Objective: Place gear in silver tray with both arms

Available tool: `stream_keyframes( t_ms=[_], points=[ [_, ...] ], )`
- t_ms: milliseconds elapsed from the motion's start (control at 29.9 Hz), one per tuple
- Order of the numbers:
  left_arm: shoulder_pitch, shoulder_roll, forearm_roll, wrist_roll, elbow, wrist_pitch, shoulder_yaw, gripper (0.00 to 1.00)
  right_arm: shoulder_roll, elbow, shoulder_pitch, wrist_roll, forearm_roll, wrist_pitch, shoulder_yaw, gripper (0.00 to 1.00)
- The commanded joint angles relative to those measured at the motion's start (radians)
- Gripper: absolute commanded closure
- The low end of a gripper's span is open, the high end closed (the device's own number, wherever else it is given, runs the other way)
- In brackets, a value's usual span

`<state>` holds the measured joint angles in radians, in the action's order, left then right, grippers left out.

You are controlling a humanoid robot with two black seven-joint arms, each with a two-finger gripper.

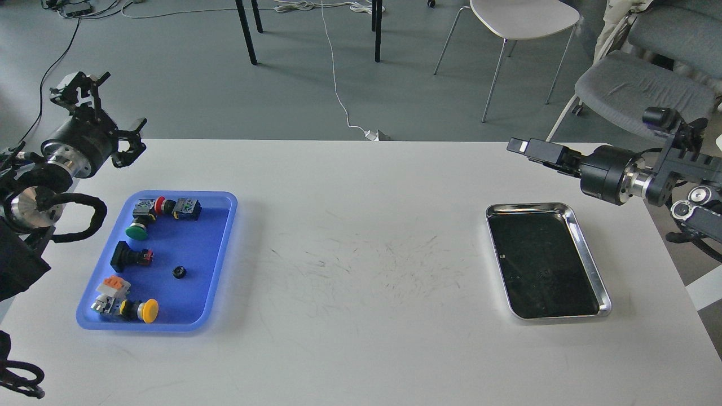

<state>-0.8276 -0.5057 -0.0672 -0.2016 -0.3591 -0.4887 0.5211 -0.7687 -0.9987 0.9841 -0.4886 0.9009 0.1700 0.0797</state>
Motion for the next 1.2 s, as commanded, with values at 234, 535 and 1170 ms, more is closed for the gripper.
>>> stream_keyframes(
  t_ms=[234,535,1170],
  points=[
    [0.007,-0.103,0.007,-0.002,-0.095,0.0,-0.118,0.01,-0.033,-0.014,-0.015,0.0,-0.396,-0.052,0.029,0.16],
    [0.021,-0.186,0.055,-0.005,-0.132,0.0,-0.187,0.01,-0.038,-0.015,-0.087,0.0,-0.524,-0.078,0.098,0.13],
    [0.008,-0.232,0.135,-0.005,-0.161,0.0,-0.188,0.01,0.02,-0.011,-0.239,0.0,-0.86,-0.178,0.359,0.07]
  ],
)
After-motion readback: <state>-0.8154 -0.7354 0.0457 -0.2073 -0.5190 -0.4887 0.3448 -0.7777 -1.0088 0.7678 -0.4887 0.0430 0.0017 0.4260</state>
